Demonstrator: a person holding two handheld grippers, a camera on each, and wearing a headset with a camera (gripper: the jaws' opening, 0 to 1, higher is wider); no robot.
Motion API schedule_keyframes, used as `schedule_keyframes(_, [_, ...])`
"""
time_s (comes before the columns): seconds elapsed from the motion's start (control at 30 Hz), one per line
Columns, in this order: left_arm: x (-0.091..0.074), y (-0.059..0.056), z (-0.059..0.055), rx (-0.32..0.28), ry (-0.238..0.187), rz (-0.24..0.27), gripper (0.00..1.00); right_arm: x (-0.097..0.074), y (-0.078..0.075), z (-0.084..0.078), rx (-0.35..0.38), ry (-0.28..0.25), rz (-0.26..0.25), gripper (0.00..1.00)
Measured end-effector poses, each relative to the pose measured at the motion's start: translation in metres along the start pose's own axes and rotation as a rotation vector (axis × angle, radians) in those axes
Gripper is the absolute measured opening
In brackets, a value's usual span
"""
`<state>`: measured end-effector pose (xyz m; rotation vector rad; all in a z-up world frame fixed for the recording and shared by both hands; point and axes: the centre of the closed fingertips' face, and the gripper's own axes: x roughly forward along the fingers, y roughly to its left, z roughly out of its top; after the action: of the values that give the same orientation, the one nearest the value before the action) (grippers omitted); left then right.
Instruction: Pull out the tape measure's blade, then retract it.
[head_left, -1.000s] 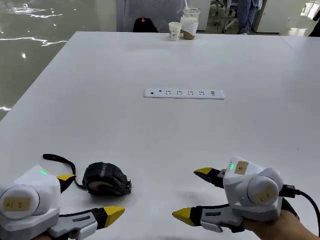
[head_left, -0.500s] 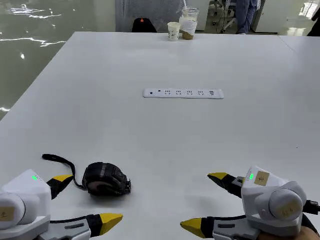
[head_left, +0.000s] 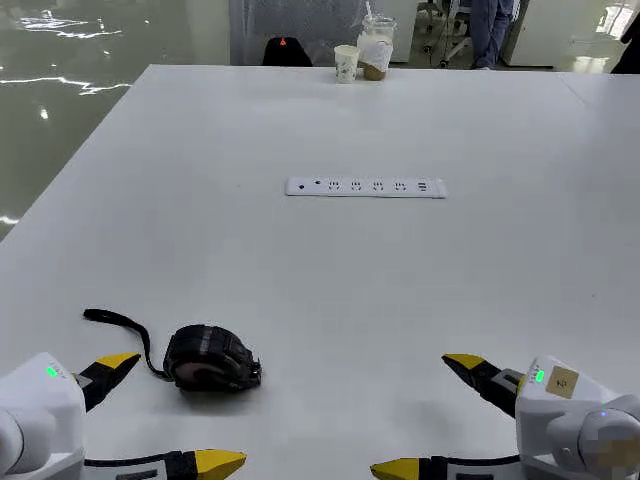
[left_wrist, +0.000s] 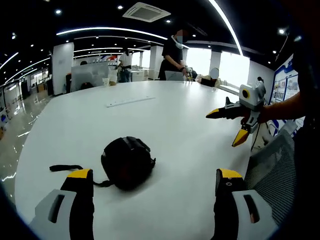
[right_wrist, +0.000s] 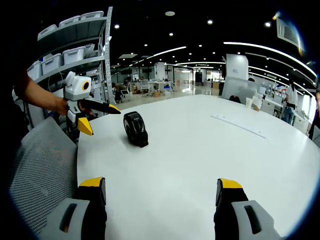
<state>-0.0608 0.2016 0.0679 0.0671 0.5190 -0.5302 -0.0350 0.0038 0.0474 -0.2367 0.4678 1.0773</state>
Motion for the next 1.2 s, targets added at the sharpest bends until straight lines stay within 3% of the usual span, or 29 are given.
schedule_keyframes(0.2, [-0.004,-0.006,0.003,0.038,-0.021,-0.023,0.99,-0.004,0.000,-0.001,-0.003,-0.006,-0.001,0.93])
schedule_keyframes(0.47, [-0.005,-0.009,0.005,0.038,-0.028,-0.037,0.99,-0.002,0.003,0.009,-0.022,-0.042,0.003,0.99])
schedule_keyframes(1.2, [-0.009,-0.004,0.002,0.051,-0.011,-0.033,0.99,-0.004,0.007,0.008,0.016,-0.047,0.001,0.99])
